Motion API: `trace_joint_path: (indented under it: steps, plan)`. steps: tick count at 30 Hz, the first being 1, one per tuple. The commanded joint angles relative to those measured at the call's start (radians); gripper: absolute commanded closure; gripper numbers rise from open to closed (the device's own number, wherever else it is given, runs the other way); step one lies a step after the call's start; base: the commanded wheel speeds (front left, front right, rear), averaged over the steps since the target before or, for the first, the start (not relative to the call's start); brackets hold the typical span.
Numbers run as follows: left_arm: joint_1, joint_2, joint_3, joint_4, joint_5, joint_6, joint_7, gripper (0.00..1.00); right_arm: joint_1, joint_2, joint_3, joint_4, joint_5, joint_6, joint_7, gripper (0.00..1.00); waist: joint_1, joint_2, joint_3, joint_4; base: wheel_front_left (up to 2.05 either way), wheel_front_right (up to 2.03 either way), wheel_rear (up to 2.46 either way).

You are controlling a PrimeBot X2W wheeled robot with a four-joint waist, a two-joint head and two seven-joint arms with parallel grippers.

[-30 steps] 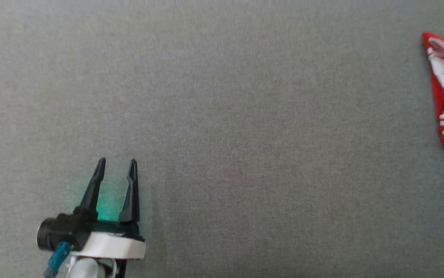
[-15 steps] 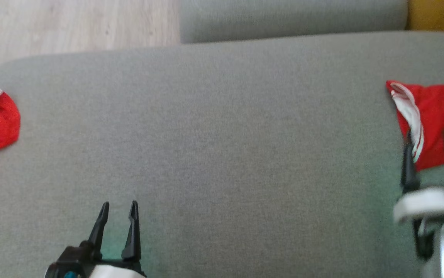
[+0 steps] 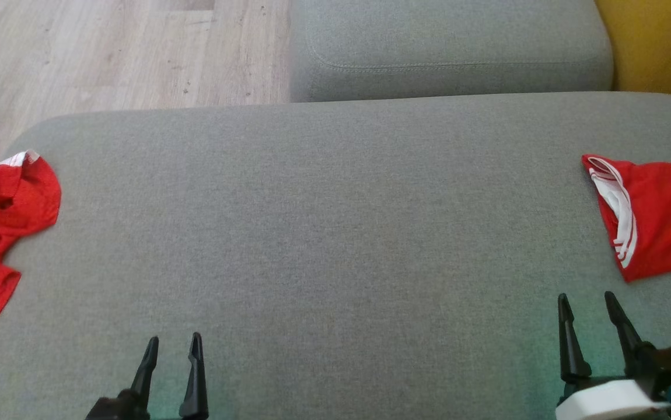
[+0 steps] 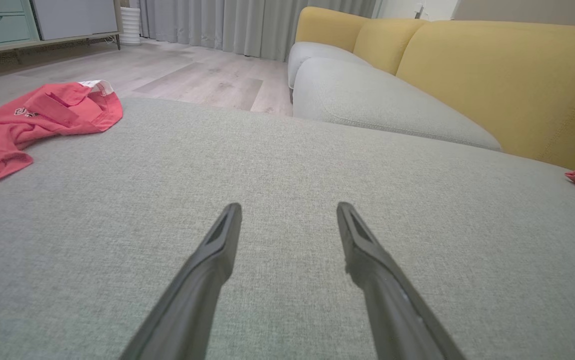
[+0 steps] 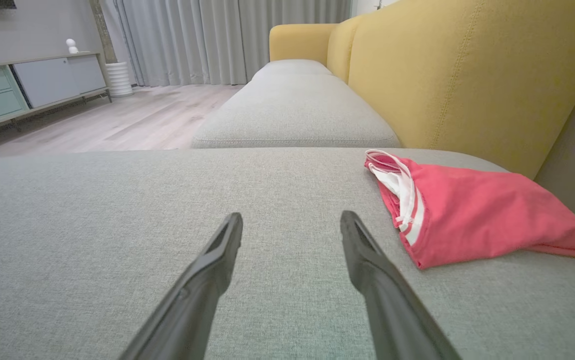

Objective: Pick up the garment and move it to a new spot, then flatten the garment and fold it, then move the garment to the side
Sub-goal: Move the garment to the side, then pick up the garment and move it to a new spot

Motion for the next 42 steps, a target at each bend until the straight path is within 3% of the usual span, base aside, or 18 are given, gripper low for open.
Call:
trace_joint_path:
  steps: [1,13,18,26,30,38,42]
  plan:
    - [-0.027,-0.001,0.036,-0.025,0.0,0.0,-0.008,0.0,-0.016,-0.009,0.026,-0.035,0.01,0.007,-0.014,0.0,0.0001,0.0,-0.001,0.001,0.0,0.0,0.0]
    - [-0.042,-0.001,0.028,-0.025,0.01,-0.008,-0.008,0.0,-0.003,-0.009,0.041,-0.04,0.017,0.007,-0.014,0.0,0.0001,0.0,-0.001,0.033,0.0,0.0,0.0]
    - [-0.05,-0.001,0.024,-0.023,0.018,-0.01,-0.008,0.0,0.013,-0.009,0.05,-0.044,0.032,0.007,-0.014,0.0,0.0001,0.0,-0.007,0.121,0.0,0.0,0.0]
    - [-0.026,-0.001,0.036,-0.012,0.025,-0.009,-0.008,0.0,0.006,-0.009,0.127,-0.035,0.055,0.007,-0.014,0.0,0.0001,0.0,-0.02,0.321,0.0,0.0,0.0]
    - [-0.013,-0.001,0.048,-0.019,0.016,-0.008,-0.008,0.0,-0.015,-0.009,0.153,-0.032,0.056,0.007,-0.014,0.0,0.0001,0.0,-0.005,0.373,0.0,0.0,0.0]
    - [-0.141,0.013,0.138,-0.057,-0.039,-0.013,-0.008,0.0,-0.071,-0.009,0.139,-0.051,-0.014,0.007,-0.014,0.0,0.0001,0.0,0.14,0.352,0.0,0.0,0.0]
    - [-0.372,0.09,0.2,0.003,-0.083,-0.011,0.032,0.0,-0.125,-0.009,0.099,-0.093,-0.1,0.007,-0.014,0.0,0.0001,0.0,0.298,0.32,0.0,0.0,0.0]
